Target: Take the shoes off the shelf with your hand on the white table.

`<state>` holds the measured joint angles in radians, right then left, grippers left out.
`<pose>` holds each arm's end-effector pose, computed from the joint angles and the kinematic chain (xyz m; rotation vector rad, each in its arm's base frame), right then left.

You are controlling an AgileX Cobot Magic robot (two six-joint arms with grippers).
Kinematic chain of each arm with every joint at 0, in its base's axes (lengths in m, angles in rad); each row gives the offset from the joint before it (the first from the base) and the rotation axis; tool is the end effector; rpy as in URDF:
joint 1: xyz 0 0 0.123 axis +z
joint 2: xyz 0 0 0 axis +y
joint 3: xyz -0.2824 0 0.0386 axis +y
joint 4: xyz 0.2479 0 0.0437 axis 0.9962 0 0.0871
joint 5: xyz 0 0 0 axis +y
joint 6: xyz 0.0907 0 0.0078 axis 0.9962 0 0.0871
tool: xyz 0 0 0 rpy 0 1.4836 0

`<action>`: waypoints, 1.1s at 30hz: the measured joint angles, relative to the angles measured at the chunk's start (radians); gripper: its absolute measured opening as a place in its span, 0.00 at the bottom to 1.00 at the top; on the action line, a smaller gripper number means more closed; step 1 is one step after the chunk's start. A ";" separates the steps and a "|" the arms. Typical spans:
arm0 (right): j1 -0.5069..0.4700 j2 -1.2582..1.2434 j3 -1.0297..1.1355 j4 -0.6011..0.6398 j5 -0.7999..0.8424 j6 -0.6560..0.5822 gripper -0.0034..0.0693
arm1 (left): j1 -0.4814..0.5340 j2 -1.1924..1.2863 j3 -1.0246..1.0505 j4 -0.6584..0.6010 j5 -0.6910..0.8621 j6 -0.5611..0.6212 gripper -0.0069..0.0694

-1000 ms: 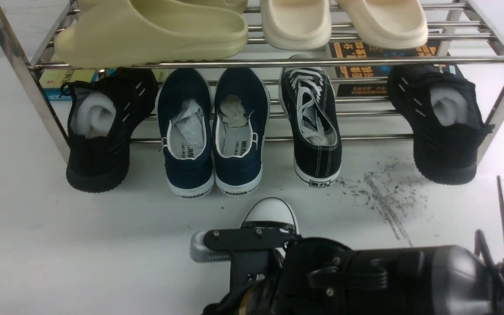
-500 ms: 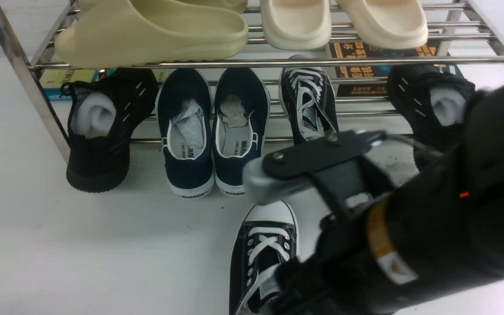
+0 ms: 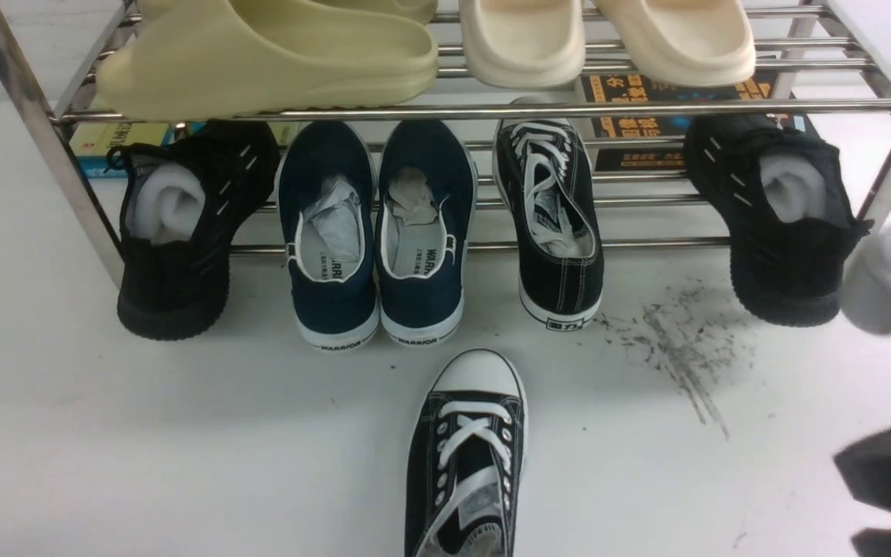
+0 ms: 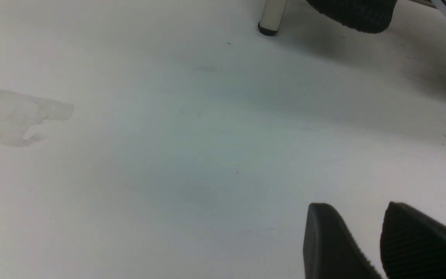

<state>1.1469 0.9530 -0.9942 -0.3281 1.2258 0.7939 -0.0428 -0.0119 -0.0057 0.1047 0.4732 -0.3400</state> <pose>0.0888 0.1295 0.3529 -0.5020 2.5430 0.2680 0.0493 0.0022 0.1736 -0.2290 1.9258 -0.1466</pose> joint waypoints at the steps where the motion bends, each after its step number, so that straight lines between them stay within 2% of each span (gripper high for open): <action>1: 0.000 -0.013 0.034 -0.020 -0.033 0.033 0.03 | 0.000 0.000 0.000 0.000 0.000 0.000 0.40; 5: -0.022 -0.013 0.106 -0.092 -0.163 0.159 0.03 | 0.000 0.000 0.000 0.000 0.000 0.000 0.40; 9: -0.100 0.067 0.063 -0.103 -0.237 0.181 0.05 | 0.000 0.000 0.000 0.000 0.000 0.000 0.40; 13: -0.201 0.192 -0.037 -0.070 -0.250 0.100 0.09 | 0.000 0.000 0.000 0.000 0.000 0.000 0.40; 17: -0.320 0.363 -0.158 0.039 -0.302 -0.039 0.16 | 0.000 0.000 0.000 0.000 0.000 0.000 0.40; 19: -0.348 0.417 -0.188 0.073 -0.326 -0.078 0.19 | 0.000 0.000 0.000 0.000 0.000 0.000 0.40; 23: -0.456 0.613 -0.343 0.173 -0.378 -0.182 0.33 | 0.000 0.000 0.000 0.000 0.000 0.000 0.40; 29: -0.496 0.815 -0.533 0.217 -0.394 -0.284 0.51 | 0.000 0.000 0.000 0.000 0.000 0.000 0.40; 33: -0.496 0.918 -0.626 0.207 -0.409 -0.309 0.54 | 0.000 0.000 0.000 0.000 0.000 0.000 0.40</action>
<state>0.6504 1.8712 -1.6197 -0.1211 0.8168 0.4851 -0.0428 -0.0119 -0.0057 0.1047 0.4728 -0.3400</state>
